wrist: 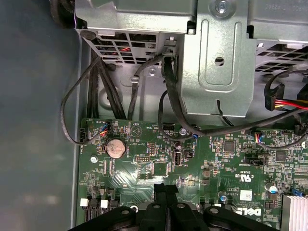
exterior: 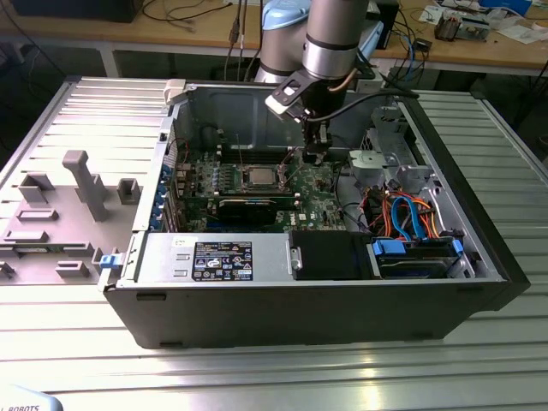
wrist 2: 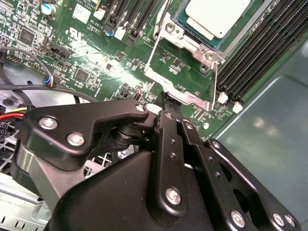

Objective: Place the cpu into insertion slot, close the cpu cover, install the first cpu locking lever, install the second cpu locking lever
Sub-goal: 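Close the cpu cover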

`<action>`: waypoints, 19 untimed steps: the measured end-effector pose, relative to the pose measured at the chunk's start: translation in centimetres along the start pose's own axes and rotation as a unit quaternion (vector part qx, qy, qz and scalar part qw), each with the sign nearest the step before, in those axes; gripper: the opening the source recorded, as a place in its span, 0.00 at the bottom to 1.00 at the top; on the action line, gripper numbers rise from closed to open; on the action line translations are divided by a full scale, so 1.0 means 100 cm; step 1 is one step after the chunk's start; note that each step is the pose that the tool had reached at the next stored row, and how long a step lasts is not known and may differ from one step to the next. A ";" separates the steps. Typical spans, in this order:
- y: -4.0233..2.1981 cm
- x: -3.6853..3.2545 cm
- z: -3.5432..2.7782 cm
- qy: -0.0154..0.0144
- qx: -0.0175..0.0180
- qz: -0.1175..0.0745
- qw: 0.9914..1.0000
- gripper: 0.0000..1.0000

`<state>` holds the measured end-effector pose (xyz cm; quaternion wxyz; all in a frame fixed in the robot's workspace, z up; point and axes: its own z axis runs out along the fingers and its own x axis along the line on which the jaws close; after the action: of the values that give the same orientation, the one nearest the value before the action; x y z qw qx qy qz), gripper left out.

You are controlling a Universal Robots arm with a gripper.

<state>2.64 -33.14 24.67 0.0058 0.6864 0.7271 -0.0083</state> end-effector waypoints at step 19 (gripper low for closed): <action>-0.0056 0.0003 0.0001 0.000 0.000 0.000 1.000 0.11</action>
<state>2.08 -33.15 24.66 0.0058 0.6864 0.7271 -0.0083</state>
